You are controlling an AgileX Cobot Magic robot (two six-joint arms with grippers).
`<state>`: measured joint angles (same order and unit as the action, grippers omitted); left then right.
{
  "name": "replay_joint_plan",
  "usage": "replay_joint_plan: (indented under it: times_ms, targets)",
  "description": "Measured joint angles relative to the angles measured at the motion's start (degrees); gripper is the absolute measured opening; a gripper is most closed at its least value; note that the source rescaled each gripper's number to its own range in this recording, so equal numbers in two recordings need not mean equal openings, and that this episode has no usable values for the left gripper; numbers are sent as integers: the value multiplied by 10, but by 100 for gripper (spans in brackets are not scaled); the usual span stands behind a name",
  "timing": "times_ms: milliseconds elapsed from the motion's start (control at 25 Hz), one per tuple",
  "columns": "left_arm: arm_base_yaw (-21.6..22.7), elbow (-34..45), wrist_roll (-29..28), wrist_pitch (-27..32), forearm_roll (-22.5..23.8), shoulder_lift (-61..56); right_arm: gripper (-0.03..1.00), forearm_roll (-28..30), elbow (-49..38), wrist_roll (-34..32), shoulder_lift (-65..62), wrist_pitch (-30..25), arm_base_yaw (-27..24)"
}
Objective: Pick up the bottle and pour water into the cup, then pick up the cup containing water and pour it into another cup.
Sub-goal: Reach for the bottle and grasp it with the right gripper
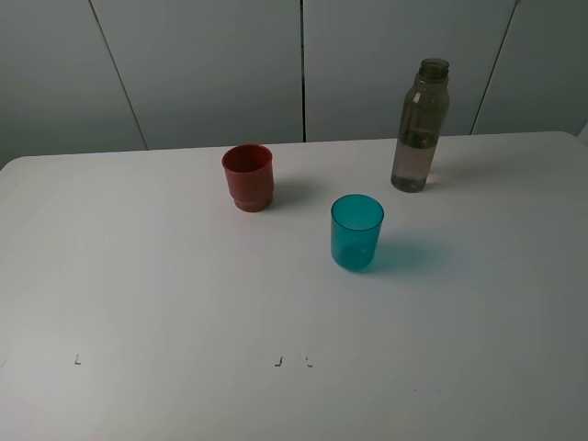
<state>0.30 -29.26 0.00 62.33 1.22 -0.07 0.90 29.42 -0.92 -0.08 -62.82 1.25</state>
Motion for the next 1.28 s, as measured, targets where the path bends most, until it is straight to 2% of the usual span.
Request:
replay_joint_plan:
  times_ms: [1280]
  targets:
    - [0,0,0,0,0,0,100,0,0,0,0,0,0]
